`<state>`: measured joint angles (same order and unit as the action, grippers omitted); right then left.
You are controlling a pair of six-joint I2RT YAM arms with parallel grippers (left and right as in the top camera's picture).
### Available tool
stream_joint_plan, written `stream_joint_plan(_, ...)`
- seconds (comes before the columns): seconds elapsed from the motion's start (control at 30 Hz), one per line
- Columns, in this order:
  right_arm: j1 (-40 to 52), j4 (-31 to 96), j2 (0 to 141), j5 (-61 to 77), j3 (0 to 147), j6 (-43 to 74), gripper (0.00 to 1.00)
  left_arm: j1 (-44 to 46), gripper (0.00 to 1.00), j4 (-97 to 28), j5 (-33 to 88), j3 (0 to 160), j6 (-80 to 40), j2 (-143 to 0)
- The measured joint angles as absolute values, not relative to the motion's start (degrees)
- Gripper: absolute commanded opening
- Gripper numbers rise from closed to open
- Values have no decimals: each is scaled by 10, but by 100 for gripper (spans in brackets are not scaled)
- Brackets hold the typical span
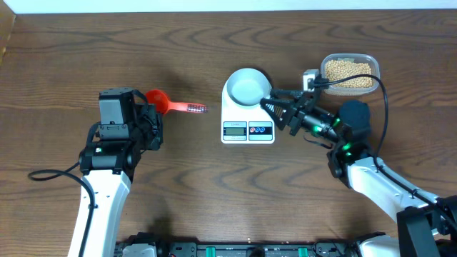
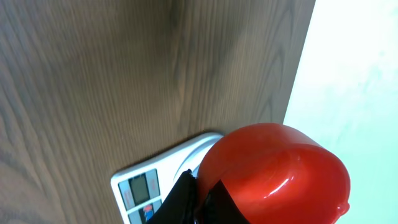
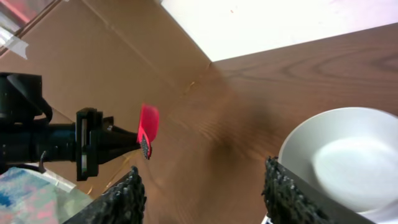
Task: Scoop item into bowl and weigh 50g on scale
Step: 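Move the right gripper toward the scoop handle above the scale, then bring the scoop with the left gripper to the right gripper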
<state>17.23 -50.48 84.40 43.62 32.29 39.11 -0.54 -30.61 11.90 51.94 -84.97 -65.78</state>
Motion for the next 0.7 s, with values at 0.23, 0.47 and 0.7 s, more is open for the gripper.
stream_joint_plan(0.23, 206, -506, 844, 423, 323, 399, 60, 30, 7, -216, 152, 519, -848, -665)
stream_joint_plan(0.47, 213, -506, 844, 418, 323, 401, 54, 89, 7, -126, 156, 519, -846, -724)
stream_joint_plan(0.7, 222, -506, 844, 417, 323, 401, 48, 128, 7, -60, 158, 519, -846, -776)
